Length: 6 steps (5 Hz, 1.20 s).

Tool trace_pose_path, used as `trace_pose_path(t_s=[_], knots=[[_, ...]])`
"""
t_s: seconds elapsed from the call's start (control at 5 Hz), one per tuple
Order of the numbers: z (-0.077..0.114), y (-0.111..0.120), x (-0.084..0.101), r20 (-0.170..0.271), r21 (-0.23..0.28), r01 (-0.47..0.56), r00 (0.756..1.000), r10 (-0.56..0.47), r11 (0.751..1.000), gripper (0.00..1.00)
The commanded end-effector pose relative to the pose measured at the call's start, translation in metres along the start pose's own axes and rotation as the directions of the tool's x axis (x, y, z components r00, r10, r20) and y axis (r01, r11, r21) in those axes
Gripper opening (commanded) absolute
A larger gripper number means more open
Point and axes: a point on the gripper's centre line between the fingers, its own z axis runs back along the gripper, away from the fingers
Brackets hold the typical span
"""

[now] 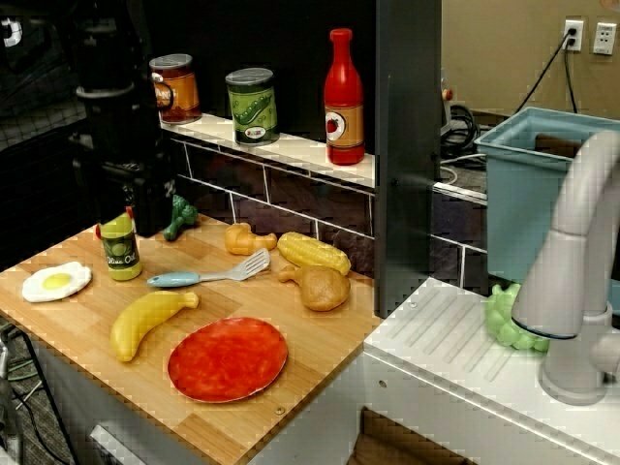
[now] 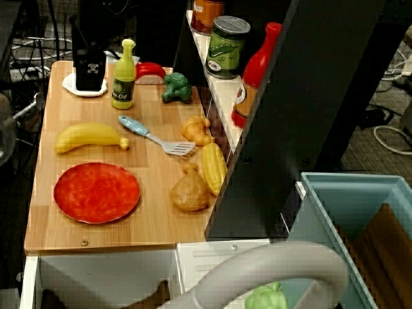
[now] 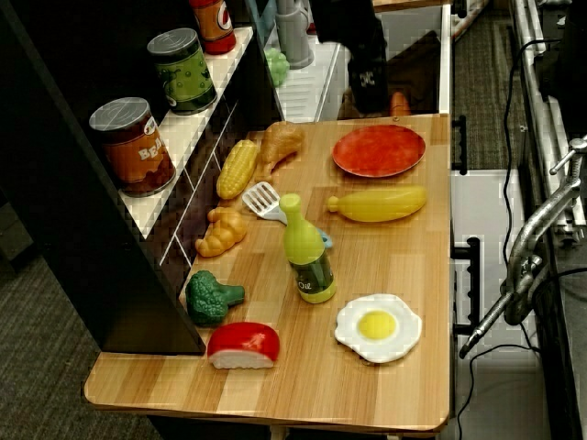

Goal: Put banana on plate

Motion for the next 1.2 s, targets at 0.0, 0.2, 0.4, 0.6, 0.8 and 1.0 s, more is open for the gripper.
trace_pose_path(t_s=[0.0,0.2,0.4,0.6,0.8,1.0], knots=[[-0.016,0.036,-0.011,0.038,0.006,-0.003,0.999,0.002,1.000,1.00],[-0.028,0.043,-0.018,0.050,-0.015,-0.016,0.999,0.016,1.000,1.00],[-0.036,0.045,-0.025,0.121,-0.084,-0.096,0.987,0.105,0.992,1.00],[-0.039,0.035,-0.023,0.084,-0.096,-0.163,0.982,0.171,0.982,1.00],[-0.032,0.029,-0.014,0.073,-0.105,-0.169,0.981,0.177,0.980,1.00],[-0.037,0.024,-0.002,0.065,-0.096,-0.186,0.979,0.193,0.978,1.00]])
